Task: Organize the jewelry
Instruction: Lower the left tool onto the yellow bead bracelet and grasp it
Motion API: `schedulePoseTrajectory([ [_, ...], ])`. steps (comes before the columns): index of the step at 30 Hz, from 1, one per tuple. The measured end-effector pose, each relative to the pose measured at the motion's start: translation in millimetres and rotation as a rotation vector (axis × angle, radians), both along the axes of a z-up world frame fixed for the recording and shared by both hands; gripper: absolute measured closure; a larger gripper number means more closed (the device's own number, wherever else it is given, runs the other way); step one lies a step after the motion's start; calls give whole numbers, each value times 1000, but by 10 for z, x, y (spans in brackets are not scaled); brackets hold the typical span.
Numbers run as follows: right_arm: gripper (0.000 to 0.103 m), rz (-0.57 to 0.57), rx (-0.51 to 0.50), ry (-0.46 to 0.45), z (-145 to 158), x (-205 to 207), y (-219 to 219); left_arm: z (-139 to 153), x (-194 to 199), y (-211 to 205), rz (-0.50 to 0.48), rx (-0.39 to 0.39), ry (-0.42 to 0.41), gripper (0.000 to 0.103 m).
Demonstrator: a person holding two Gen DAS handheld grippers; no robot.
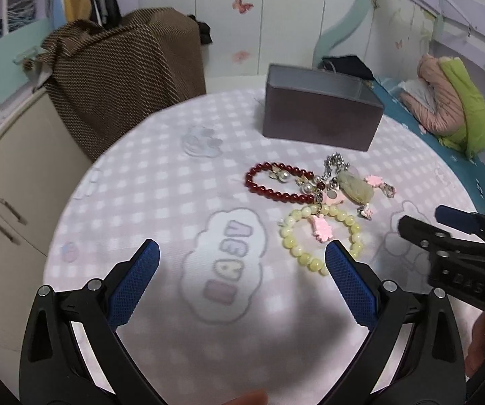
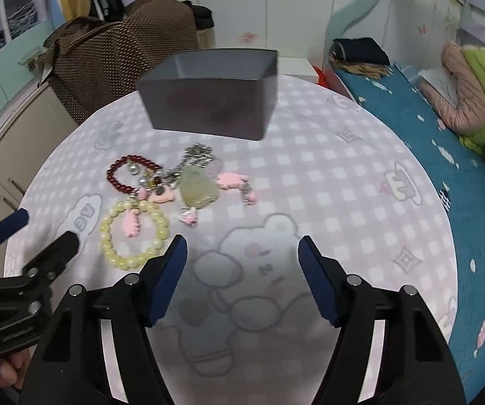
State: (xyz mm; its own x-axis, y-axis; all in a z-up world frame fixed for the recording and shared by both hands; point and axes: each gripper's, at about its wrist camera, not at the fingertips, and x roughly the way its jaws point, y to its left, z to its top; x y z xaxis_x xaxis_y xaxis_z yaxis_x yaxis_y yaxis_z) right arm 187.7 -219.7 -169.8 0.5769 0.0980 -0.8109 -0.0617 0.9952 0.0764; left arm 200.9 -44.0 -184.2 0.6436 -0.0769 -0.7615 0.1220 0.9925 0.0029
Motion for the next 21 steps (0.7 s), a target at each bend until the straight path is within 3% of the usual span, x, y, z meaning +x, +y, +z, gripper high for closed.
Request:
schedulePoseTrajectory([
  [8,38,13,16,26,-56,64,-85,-240,261,-97,-6,37,78,10],
  [12,38,46,18,37,-94,126,-26,-258,274,-118,-32,16,75,34],
  [14,38,60,18,38,-108,153,9,-236,273,-150,-63,19,70,57],
  [16,43,75,26,38,-112,171,49,-220,273,-157,-96,5,77,94],
  [19,52,101,27,38,-121,189,126,-194,248,-94,-133,-74,94,94],
  [21,54,113,24,36,-136,207,166,-144,199,-91,-151,-80,77,94],
])
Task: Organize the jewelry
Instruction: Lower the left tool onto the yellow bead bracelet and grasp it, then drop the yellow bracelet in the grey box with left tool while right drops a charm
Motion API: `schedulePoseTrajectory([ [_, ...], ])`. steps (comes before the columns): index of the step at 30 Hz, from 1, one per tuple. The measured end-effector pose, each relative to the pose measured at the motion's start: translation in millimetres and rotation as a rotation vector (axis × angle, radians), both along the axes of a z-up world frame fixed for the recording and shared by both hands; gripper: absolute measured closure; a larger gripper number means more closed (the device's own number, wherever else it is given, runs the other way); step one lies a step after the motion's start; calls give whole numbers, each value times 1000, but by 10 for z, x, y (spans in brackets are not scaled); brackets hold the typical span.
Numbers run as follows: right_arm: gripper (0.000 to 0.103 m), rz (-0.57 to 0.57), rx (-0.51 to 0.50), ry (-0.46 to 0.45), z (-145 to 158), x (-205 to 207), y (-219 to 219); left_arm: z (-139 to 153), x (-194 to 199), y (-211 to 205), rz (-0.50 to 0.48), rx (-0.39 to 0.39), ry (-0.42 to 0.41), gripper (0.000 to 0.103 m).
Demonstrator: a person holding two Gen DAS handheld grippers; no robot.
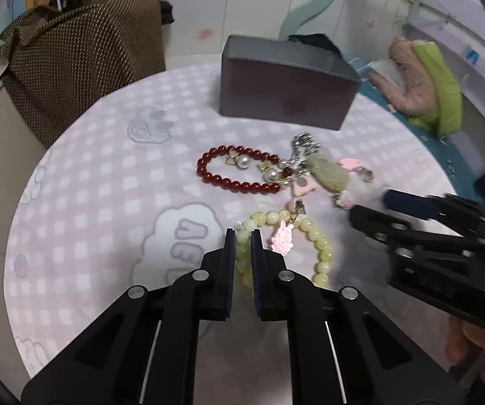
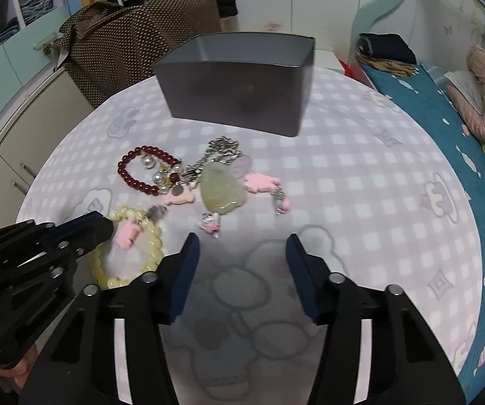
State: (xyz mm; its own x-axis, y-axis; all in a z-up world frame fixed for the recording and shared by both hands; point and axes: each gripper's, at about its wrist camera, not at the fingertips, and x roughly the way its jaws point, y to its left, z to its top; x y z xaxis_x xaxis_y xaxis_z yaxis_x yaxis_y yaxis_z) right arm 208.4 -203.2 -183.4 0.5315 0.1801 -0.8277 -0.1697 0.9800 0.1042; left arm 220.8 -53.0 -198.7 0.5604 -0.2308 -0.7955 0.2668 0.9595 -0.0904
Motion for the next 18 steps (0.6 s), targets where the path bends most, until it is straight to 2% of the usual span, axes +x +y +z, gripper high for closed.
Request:
schedulePoseTrajectory([
  [4,59,32,-2,-6,-2,37,100,106,-69,53,-11,-22,-26,94],
  [7,67,60,-24,-20,-12,65,192,182,-105,129,-8,-42,-45,94],
  [9,86,75,-58,-32,-16,79,245,235,-146,142,-11,-47,-62,94],
  [10,90,80,-63,-33,-15,83,253,281,-173,157,-18,-51,-82,94],
  [15,90,98,-53,-34,-19,34,264,524,-327,174,-72,-64,-204,94],
  [18,90,97,-45,-30,-22,19,263,478,-267,216,-63,-61,-180,94],
])
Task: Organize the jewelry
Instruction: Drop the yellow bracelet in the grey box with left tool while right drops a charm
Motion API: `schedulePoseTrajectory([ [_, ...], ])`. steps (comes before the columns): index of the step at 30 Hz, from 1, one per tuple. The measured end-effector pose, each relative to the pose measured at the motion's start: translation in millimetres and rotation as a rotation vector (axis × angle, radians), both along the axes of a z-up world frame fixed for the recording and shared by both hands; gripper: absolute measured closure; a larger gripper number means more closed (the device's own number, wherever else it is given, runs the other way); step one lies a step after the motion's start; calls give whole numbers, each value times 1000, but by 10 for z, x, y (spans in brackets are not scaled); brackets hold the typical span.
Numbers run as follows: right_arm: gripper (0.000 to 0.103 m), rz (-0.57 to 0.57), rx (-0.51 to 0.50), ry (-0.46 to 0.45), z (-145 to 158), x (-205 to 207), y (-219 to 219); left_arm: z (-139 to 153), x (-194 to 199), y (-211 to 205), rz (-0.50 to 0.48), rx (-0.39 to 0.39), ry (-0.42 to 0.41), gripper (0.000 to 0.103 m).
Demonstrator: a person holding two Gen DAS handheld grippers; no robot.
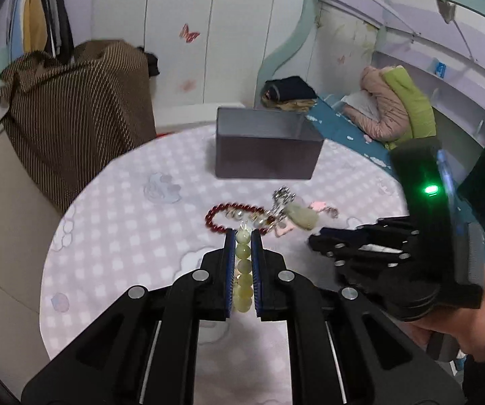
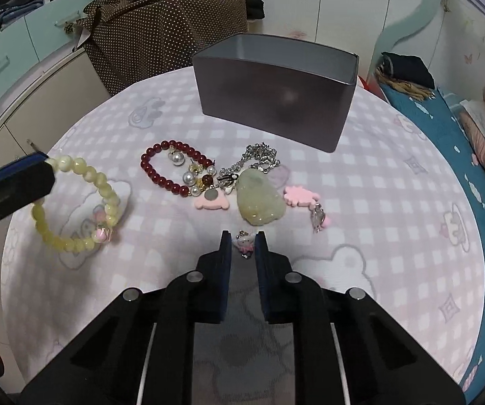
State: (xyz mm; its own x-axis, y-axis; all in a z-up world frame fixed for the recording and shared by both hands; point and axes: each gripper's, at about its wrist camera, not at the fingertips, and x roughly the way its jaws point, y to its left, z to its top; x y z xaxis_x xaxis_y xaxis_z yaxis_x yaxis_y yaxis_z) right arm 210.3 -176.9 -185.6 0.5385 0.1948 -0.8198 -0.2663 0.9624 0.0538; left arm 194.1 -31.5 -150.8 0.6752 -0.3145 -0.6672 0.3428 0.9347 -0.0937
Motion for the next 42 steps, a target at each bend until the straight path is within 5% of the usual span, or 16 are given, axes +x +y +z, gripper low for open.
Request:
schedulePoseTrajectory([
  [4,90,17,-1,-2,3,-35,-3,-9,11,117,12,-48,17,94],
  [13,90,28,72,-16,144,-137,-43,409,-174,275,-102,-198,-89,94],
  [27,90,46,108,-70,416,-164,-79,514,-79,211,-95,-194,-89,94],
  [36,90,29,87,-227,1100,250,-176,936,505,-53,-25,-134,-131,94],
  [42,90,-4,99,-253,1302,647,-325,1065,943,-288,-1,-78,-137,94],
])
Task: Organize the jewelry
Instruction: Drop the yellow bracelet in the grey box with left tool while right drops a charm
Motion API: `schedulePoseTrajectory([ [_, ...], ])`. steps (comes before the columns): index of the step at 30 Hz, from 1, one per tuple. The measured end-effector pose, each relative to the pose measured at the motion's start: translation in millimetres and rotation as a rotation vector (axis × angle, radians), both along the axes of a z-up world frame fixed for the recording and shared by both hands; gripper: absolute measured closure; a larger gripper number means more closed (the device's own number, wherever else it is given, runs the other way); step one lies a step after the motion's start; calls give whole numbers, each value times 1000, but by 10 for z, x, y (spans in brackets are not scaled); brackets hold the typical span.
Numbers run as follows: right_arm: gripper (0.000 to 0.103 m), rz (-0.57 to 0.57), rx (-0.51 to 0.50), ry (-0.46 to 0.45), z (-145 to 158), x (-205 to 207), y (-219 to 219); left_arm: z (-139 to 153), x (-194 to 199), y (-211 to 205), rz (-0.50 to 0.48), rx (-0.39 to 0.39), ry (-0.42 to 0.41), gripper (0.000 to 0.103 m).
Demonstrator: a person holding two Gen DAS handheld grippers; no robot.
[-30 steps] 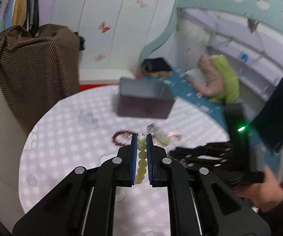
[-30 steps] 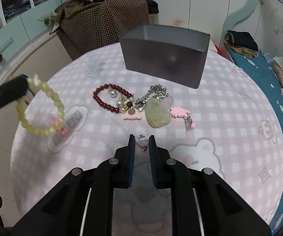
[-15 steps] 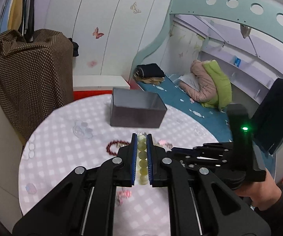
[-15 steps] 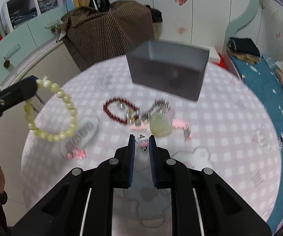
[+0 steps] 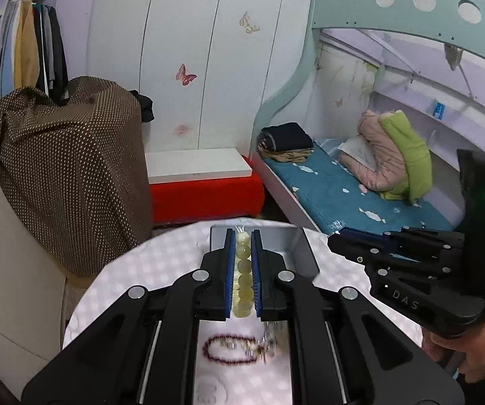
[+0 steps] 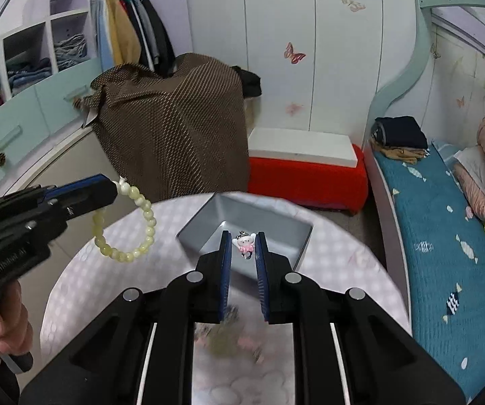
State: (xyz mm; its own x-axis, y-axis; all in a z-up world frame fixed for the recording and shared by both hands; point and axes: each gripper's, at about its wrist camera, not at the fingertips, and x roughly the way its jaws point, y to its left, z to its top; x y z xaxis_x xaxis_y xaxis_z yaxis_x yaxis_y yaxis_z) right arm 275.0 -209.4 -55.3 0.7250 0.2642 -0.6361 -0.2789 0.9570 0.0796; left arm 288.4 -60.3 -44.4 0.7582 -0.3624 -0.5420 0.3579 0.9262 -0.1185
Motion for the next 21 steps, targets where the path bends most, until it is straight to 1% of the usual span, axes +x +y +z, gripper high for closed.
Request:
schedulePoseTrajectory([
  [4,90,-9,9,15,25,196,-63,9,262,-128,3,18,16,94],
  [9,90,-12,15,63,-56,414,-86,-53,542,-220,-6,31,59,94],
  [17,90,-1,36,142,-231,623,-57,-268,947,-318,-23,48,162,94],
  [21,90,-4,50,177,-302,715,-82,-366,1055,-299,-28,44,202,94],
])
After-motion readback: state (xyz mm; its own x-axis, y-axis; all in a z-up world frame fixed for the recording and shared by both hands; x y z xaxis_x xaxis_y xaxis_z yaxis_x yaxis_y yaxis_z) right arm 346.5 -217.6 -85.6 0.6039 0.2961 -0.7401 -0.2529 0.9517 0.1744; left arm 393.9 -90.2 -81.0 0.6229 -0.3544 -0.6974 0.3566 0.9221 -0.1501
